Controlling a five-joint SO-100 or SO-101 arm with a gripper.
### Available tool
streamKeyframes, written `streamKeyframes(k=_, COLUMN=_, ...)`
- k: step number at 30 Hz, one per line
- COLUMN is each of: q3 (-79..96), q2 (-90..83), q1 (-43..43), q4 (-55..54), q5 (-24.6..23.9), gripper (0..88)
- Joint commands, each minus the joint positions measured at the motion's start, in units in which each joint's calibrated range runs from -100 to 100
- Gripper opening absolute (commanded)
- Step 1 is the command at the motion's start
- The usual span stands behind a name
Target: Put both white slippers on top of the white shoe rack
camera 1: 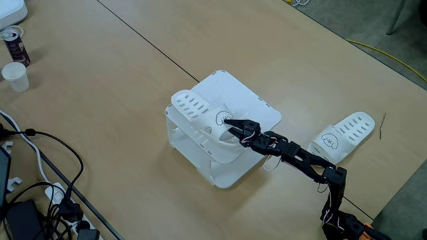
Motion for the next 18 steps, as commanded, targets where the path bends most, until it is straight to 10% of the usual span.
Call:
streamKeyframes(k=1, q3=-0.9, q2=-7.0, q1=-0.1, q4=-0.4, q5=0.4, gripper=0.8)
streamKeyframes(k=18, q3=3.3, q2=-7.4, q1=-0.1, q4=-0.5, q5=0.4, gripper=12.5)
